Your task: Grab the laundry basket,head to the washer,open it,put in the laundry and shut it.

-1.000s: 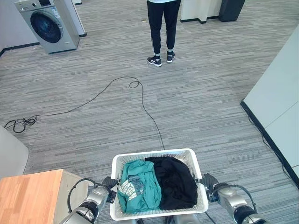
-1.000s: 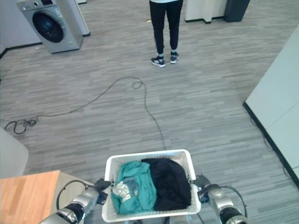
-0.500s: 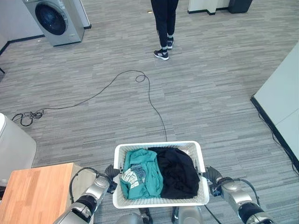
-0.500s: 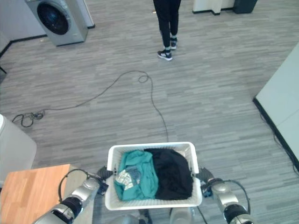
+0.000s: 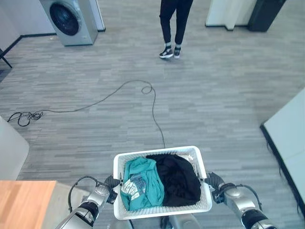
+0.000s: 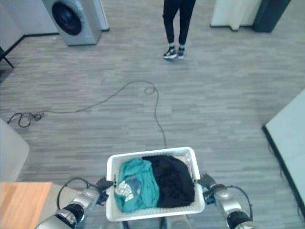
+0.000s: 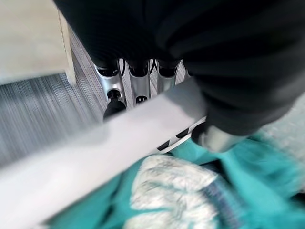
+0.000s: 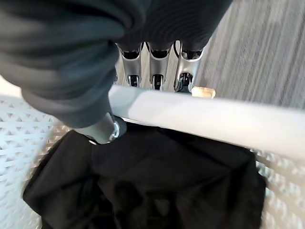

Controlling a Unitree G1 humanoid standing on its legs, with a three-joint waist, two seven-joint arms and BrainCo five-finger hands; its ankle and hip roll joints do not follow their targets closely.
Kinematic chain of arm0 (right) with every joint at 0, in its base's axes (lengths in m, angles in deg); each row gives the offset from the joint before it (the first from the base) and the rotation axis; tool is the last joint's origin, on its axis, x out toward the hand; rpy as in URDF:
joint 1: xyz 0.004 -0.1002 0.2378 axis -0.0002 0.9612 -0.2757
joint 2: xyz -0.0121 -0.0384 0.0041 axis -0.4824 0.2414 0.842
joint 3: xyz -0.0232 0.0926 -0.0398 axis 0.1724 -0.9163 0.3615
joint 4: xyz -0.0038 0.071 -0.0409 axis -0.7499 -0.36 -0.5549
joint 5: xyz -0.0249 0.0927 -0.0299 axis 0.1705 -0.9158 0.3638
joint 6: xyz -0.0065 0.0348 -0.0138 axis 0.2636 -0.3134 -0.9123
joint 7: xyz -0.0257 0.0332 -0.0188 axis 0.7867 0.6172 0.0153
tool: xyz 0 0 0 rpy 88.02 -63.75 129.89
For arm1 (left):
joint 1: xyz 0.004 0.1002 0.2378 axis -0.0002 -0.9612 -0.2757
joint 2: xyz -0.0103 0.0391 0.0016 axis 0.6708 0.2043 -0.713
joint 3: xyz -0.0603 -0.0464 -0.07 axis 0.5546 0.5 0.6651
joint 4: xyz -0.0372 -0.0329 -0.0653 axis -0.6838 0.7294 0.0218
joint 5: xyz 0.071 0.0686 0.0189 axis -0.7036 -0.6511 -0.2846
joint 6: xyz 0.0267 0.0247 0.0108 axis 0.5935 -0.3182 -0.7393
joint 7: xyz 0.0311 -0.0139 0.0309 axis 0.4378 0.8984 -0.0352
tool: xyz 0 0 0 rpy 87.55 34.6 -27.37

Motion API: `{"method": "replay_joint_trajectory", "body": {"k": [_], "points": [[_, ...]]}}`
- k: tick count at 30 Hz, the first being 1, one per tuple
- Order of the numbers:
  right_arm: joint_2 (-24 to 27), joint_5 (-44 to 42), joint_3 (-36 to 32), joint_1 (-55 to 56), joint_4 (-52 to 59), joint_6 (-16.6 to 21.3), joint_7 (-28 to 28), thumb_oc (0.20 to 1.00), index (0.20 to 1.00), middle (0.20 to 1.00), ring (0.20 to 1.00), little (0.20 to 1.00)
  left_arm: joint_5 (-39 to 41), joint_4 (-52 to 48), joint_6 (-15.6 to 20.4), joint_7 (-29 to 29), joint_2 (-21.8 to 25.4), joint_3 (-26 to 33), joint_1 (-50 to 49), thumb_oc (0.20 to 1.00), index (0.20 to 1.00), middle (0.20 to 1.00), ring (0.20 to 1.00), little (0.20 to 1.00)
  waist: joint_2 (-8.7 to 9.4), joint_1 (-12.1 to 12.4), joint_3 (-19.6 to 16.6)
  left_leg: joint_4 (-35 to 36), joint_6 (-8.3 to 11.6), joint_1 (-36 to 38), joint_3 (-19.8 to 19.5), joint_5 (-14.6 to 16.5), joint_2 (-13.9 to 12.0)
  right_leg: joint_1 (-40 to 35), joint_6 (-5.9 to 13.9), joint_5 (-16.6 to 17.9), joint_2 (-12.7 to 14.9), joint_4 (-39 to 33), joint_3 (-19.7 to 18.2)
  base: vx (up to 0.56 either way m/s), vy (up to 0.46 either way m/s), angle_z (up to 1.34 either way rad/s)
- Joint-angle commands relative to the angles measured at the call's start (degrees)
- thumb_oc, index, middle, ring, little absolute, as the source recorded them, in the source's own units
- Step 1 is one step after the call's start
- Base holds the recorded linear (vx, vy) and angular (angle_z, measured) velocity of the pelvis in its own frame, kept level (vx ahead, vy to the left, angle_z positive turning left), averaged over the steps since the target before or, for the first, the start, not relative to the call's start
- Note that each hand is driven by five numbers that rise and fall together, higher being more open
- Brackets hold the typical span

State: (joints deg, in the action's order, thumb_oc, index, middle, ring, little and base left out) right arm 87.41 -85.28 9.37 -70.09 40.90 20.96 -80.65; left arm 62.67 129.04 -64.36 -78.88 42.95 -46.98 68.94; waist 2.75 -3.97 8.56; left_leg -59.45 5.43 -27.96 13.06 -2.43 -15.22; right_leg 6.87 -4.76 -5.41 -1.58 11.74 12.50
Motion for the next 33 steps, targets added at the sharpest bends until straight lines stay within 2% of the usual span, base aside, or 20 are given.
{"method": "replay_joint_trajectory", "body": {"k": [1,2,4,5,6,10,13,15,16,17,18,19,21,22,25,28,29,30,31,33], "points": [[-0.34,-5.5,1.85,1.28,4.53,0.92,3.5,0.2,0.2,0.2,0.2,0.2,2.86,0.59,1.39,2.68,-3.19,1.6,2.44,0.2,0.2,0.2,0.2,0.2,-0.58,-0.49,1.32,26.93,-1.26,12.4,5.26,-2.47,8.5,-1.67,6.14,6.18,1.49,-6.39,-2.44,0.54,0.071,-0.33],[-0.46,-5.9,1.88,1.24,4.49,1.27,3.57,0.2,0.2,0.2,0.2,0.2,2.93,0.55,1.83,2.37,-3.0,1.76,2.64,0.2,0.2,0.2,0.2,0.2,-1.65,0.0,1.07,37.05,-0.63,10.71,5.59,-2.04,9.0,-3.87,7.43,4.63,0.91,-7.26,-2.83,0.48,0.101,-0.39],[-0.81,-6.67,2.31,0.48,3.02,1.73,3.68,0.2,0.2,0.2,0.2,0.2,3.43,0.48,1.78,2.37,-2.87,1.86,2.74,0.2,0.2,0.2,0.2,0.2,-2.83,2.06,0.47,51.92,-1.5,9.12,2.98,-8.0,12.55,-6.67,7.9,4.76,-0.35,-9.25,-4.3,0.61,0.112,-0.3],[-1.43,-6.14,3.38,-1.38,0.7,2.02,3.79,0.2,0.2,0.2,0.2,0.2,3.58,0.0,2.33,2.11,-2.67,1.71,3.05,0.2,0.2,0.2,0.2,0.2,-3.68,4.31,-0.05,61.83,-0.62,7.18,-1.46,-12.23,14.33,-10.76,7.99,3.04,-1.59,-10.69,-6.64,0.9,0.146,-0.16],[-1.49,-5.43,4.09,-3.09,-0.36,1.68,4.11,0.2,0.2,0.2,0.2,0.2,4.4,-0.44,2.49,1.92,-2.48,1.41,3.5,0.2,0.2,0.2,0.2,0.2,-4.27,5.07,-0.75,60.42,0.33,6.2,0.08,-14.53,13.65,-13.33,7.92,1.87,-1.71,-10.68,-8.4,0.97,0.196,-0.36],[-3.17,-3.2,5.87,-5.4,-2.7,0.31,5.1,0.2,0.2,0.2,0.2,0.2,4.41,-0.43,2.29,2.03,-2.28,0.65,3.32,0.2,0.2,0.2,0.2,0.2,-2.12,6.76,-3.77,55.78,-4.31,8.63,1.78,-9.87,15.12,-14.71,9.9,0.05,1.92,-5.99,-9.38,0.57,0.198,-0.73],[-4.52,-3.11,5.15,-5.83,-4.02,-0.01,5.54,0.2,0.2,0.2,0.2,0.2,3.5,-1.43,1.78,2.26,-1.69,0.48,2.68,0.2,0.2,0.2,0.2,0.2,-0.66,7.36,-4.62,53.32,-7.31,12.01,4.16,-4.4,16.48,-10.76,13.85,9.86,6.45,8.31,-9.25,0.51,0.256,-0.72],[-4.9,-2.09,4.8,-6.01,-4.44,-0.36,5.87,0.2,0.2,0.2,0.2,0.2,3.54,-1.99,1.48,2.21,-1.76,0.59,2.46,0.2,0.2,0.2,0.2,0.2,-1.77,7.19,-3.78,54.57,-8.71,16.66,5.07,-2.45,17.2,-7.09,14.23,17.07,9.46,18.01,-6.26,0.47,0.327,-0.53],[-5.05,-1.45,4.75,-6.14,-4.26,-0.5,6.06,0.2,0.2,0.2,0.2,0.2,3.39,-2.59,1.24,2.44,-1.6,0.6,2.52,0.2,0.2,0.2,0.2,0.2,-2.62,6.85,-3.2,55.56,-9.13,19.07,5.19,-1.71,16.92,-5.28,14.2,17.42,10.73,22.87,-3.74,0.43,0.283,0.06],[-4.83,-1.39,4.76,-5.85,-3.88,-0.64,6.04,0.2,0.2,0.2,0.2,0.2,3.39,-3.17,1.09,2.4,-1.53,0.62,2.57,0.2,0.2,0.2,0.2,0.2,-3.17,6.26,-2.78,55.41,-9.39,20.03,4.83,-0.8,16.93,-3.23,14.15,16.55,9.26,25.08,-4.17,0.4,0.184,0.48],[-4.49,-1.88,4.25,-5.61,-3.74,-0.41,5.92,0.2,0.2,0.2,0.2,0.2,2.92,-2.46,0.96,2.51,-1.52,0.68,2.76,0.2,0.2,0.2,0.2,0.2,-3.61,5.03,-2.61,55.39,-9.11,21.25,3.49,-0.18,17.13,1.01,13.73,13.84,4.11,25.79,-6.79,0.39,0.115,0.68],[-4.49,-2.18,3.86,-5.43,-4.38,-0.47,6.37,0.2,0.2,0.2,0.2,0.2,2.77,-1.54,0.79,2.72,-1.65,0.8,3.2,0.2,0.2,0.2,0.2,0.2,-3.06,4.14,-2.18,55.54,-8.86,22.79,2.46,0.1,18.06,2.97,13.59,12.27,3.27,23.0,-6.31,0.41,0.132,0.83],[-4.8,-2.72,3.74,-5.76,-5.57,-0.59,6.09,0.2,0.2,0.2,0.2,0.2,3.26,-0.53,0.59,2.74,-1.79,1.12,4.25,0.2,0.2,0.2,0.2,0.2,-3.37,3.82,-1.8,56.49,-7.83,26.27,2.94,1.59,18.03,4.65,12.71,8.82,7.41,13.56,2.0,0.43,0.092,0.75],[-4.7,-2.93,3.76,-5.74,-6.0,-0.49,5.91,0.2,0.2,0.2,0.2,0.2,3.43,0.25,0.71,2.79,-2.03,1.33,4.42,0.2,0.2,0.2,0.2,0.2,-3.05,3.51,-1.88,56.49,-7.08,27.72,2.42,2.9,18.38,5.84,12.14,7.6,7.28,7.36,2.9,0.5,-0.007,1.0],[-4.64,-4.08,3.18,-5.19,-5.97,-0.11,5.45,0.2,0.2,0.2,0.2,0.2,2.37,1.23,1.03,3.11,-2.44,1.58,5.12,0.2,0.2,0.2,0.2,0.2,-1.71,1.1,-1.55,53.91,-5.57,32.41,-0.79,5.47,19.63,9.63,13.23,13.14,5.79,-9.54,-0.64,0.52,-0.062,0.73],[-4.1,-3.39,2.62,-4.38,-5.16,-0.54,5.68,0.2,0.2,0.2,0.2,0.2,1.85,1.19,1.36,3.08,-2.41,2.28,4.92,0.2,0.2,0.2,0.2,0.2,-1.72,0.09,-1.6,52.81,-4.93,35.57,-2.17,7.44,18.8,12.3,14.45,15.68,7.88,-10.97,-0.6,0.55,-0.102,0.09],[-3.71,-3.2,2.53,-3.68,-5.15,-0.67,5.89,0.2,0.2,0.2,0.2,0.2,1.71,1.72,1.09,3.08,-2.82,1.89,4.87,0.2,0.2,0.2,0.2,0.2,-1.57,0.37,-2.38,50.8,-4.29,36.38,-3.25,7.23,18.55,10.94,13.92,15.79,7.25,-9.11,-0.89,0.69,-0.226,0.4],[-2.31,-3.82,2.47,-3.39,-4.91,-0.97,5.26,0.2,0.2,0.2,0.2,0.2,2.23,1.94,1.1,3.24,-3.53,1.24,4.61,0.2,0.2,0.2,0.2,0.2,-0.86,-1.22,-3.13,38.53,-1.51,33.64,-3.45,4.52,17.0,8.25,12.27,17.06,6.26,-8.39,-3.05,0.52,-0.199,0.39],[-2.34,-3.82,2.47,-3.39,-4.91,-0.97,5.25,0.2,0.2,0.2,0.2,0.2,2.23,1.94,1.1,3.24,-3.5,1.24,4.61,0.2,0.2,0.2,0.2,0.2,-0.72,-1.32,-3.24,38.56,-1.53,33.48,-3.52,4.38,17.14,8.37,12.27,17.13,6.42,-8.44,-3.02,0.48,-0.242,0.76],[-1.86,-4.92,2.1,-2.86,-5.32,-1.27,4.8,0.2,0.2,0.2,0.2,0.2,3.54,2.1,0.51,3.61,-4.29,1.12,4.01,0.2,0.2,0.2,0.2,0.2,-0.5,-1.59,-3.07,28.13,1.17,29.73,-3.7,-2.24,12.73,4.63,9.8,15.04,5.13,-8.05,-1.29,0.3,-0.175,1.5]]}}
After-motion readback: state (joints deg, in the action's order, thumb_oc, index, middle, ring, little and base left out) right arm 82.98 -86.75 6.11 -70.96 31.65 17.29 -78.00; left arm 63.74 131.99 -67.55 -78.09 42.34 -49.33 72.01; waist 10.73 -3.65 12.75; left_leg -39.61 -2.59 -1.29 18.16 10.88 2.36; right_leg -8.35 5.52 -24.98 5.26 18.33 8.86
